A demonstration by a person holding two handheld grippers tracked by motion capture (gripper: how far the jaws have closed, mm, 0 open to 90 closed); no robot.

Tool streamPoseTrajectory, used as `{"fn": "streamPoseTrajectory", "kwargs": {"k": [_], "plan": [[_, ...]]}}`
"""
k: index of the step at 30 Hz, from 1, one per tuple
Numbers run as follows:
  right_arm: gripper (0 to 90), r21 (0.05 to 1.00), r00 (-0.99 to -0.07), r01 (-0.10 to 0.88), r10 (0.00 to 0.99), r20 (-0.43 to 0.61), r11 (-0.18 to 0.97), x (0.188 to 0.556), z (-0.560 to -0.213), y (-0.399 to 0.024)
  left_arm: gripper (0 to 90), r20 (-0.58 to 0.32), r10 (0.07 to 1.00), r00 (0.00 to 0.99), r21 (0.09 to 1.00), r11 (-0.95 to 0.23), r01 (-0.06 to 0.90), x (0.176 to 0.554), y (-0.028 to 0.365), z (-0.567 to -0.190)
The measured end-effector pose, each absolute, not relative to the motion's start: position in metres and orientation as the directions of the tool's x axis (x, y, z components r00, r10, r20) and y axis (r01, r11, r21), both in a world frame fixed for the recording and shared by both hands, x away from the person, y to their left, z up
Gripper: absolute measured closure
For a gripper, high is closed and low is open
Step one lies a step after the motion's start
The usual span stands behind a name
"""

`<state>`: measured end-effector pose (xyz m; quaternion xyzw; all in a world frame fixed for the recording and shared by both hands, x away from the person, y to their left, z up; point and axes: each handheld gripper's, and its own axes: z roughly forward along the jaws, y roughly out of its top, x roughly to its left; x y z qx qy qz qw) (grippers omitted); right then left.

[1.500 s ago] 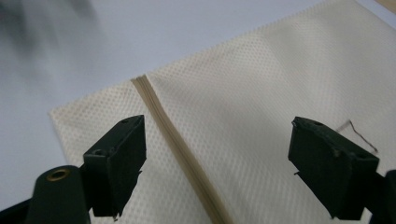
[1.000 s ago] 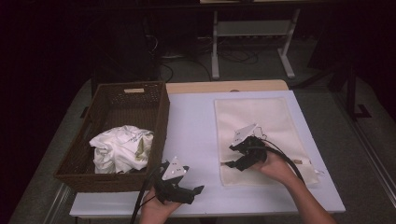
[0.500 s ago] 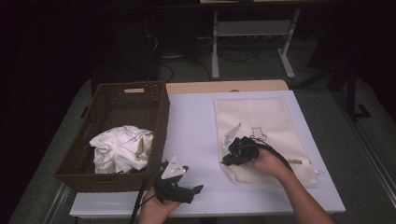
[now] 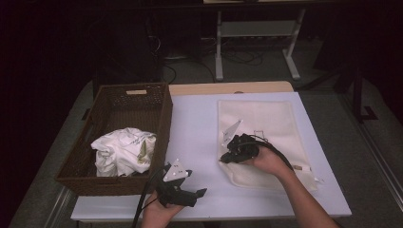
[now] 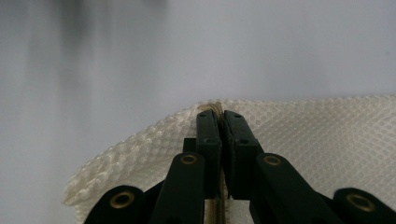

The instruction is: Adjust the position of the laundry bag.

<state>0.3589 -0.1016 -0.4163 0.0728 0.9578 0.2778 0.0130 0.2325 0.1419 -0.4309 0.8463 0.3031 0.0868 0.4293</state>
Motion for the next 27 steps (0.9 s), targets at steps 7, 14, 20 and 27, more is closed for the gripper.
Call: {"fn": "streamPoseTrajectory", "kwargs": {"k": [7, 14, 20, 27], "plan": [[85.3, 0.541, -0.995, 0.098, 0.101, 0.023, 0.835, 0.352, -0.416, -0.088, 19.4, -0.119, 0.587, 0.801, 0.786, -0.437, 0.437, 0.23, 0.143, -0.428], [85.1, 0.548, -0.997, 0.075, 0.06, 0.045, 0.833, 0.343, -0.418, -0.079, 19.5, -0.125, 0.581, 0.804, 0.79, -0.433, 0.435, 0.228, 0.143, -0.427], [85.0, 0.566, -0.997, 0.068, 0.041, 0.061, 0.822, 0.338, -0.417, -0.074, 19.8, -0.122, 0.574, 0.809, 0.789, -0.439, 0.43, 0.225, 0.143, -0.426], [84.6, 0.558, -0.997, 0.051, 0.011, 0.075, 0.828, 0.331, -0.42, -0.067, 20.7, -0.121, 0.568, 0.814, 0.792, -0.439, 0.424, 0.221, 0.142, -0.424]]}}
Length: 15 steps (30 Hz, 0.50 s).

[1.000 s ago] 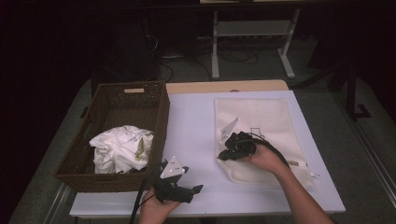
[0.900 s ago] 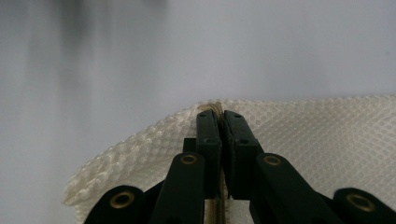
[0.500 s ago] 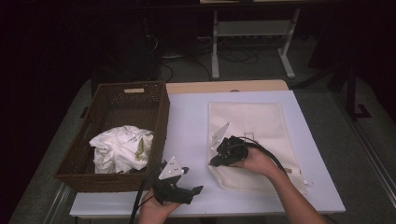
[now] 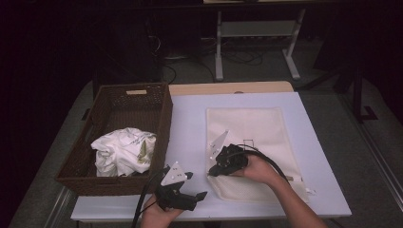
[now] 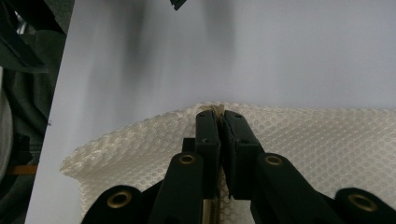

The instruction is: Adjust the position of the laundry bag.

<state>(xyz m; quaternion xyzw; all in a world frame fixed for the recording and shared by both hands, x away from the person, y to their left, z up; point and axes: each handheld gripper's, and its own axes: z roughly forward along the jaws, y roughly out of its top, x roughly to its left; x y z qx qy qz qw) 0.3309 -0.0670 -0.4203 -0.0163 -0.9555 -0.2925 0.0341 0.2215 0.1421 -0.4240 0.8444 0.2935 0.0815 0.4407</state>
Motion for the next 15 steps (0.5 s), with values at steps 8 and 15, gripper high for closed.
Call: {"fn": "streamPoseTrajectory", "kwargs": {"k": [8, 15], "plan": [[77.2, 0.571, -0.996, 0.063, 0.012, 0.093, 0.819, 0.326, -0.422, -0.066, 21.2, -0.123, 0.556, 0.822, 0.793, -0.443, 0.419, 0.22, 0.139, -0.424], [58.0, 0.612, -0.994, 0.112, 0.098, 0.056, 0.783, 0.32, -0.407, -0.087, 21.2, -0.127, 0.547, 0.828, 0.787, -0.453, 0.42, 0.222, 0.134, -0.426]]}}
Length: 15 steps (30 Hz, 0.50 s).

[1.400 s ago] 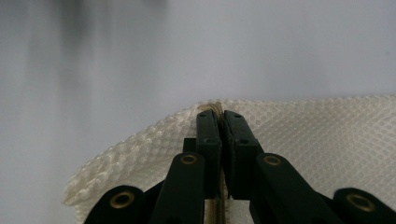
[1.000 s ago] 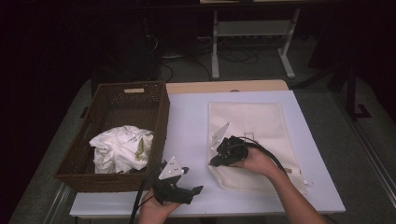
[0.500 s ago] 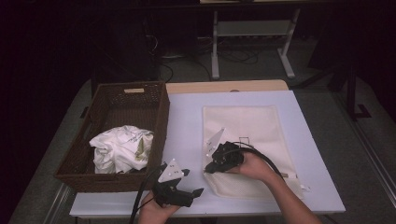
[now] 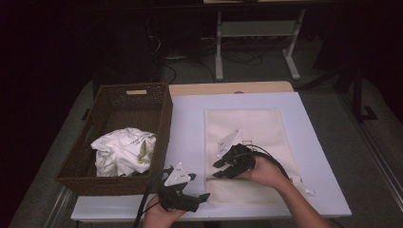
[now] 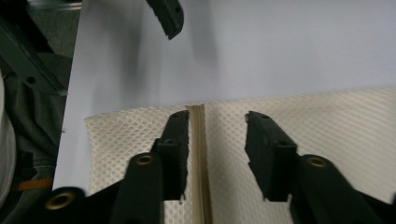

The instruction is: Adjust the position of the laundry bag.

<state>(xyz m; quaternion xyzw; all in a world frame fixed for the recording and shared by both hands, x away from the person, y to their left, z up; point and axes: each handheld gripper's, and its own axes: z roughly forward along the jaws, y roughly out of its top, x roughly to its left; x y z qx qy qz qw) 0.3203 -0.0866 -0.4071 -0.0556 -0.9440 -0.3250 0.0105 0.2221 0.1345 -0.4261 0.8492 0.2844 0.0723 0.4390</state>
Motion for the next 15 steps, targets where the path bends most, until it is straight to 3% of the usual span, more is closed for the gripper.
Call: {"fn": "streamPoseTrajectory", "kwargs": {"k": [6, 15], "plan": [[41.5, 0.661, -0.974, 0.19, 0.224, 0.034, 0.726, 0.313, -0.398, -0.117, 21.2, -0.156, 0.542, 0.826, 0.793, -0.43, 0.432, 0.227, 0.13, -0.427], [25.5, 0.7, -0.94, 0.265, 0.338, 0.037, 0.663, 0.299, -0.395, -0.16, 22.2, -0.176, 0.534, 0.827, 0.789, -0.426, 0.443, 0.233, 0.116, -0.427]]}}
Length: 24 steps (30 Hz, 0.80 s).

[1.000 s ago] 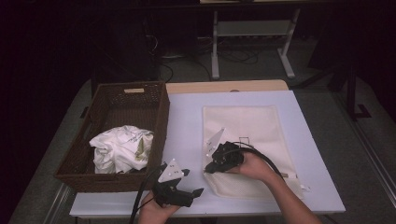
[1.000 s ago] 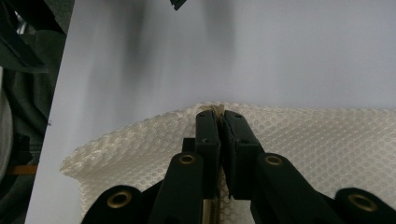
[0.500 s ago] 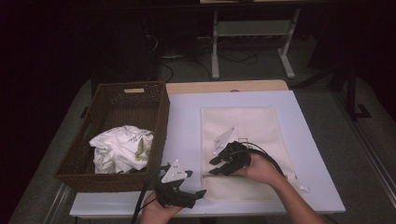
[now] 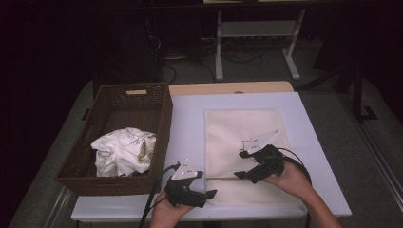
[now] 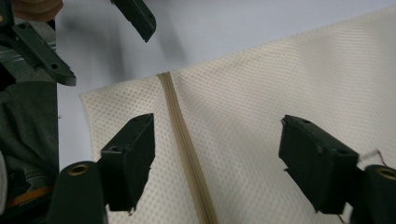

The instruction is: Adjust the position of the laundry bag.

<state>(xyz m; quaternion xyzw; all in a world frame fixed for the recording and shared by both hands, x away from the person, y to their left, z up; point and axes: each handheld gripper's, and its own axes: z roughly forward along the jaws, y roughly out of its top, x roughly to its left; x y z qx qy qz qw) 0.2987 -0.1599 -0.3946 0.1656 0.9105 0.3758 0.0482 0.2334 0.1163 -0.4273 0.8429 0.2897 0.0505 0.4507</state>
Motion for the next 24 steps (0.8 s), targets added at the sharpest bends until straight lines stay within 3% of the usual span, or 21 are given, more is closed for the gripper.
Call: {"fn": "streamPoseTrajectory", "kwargs": {"k": [24], "plan": [[19.3, 0.716, -0.839, 0.406, 0.543, 0.045, 0.568, 0.251, -0.407, -0.255, 19.9, -0.234, 0.437, 0.869, 0.778, -0.453, 0.437, 0.254, 0.034, -0.421]]}}
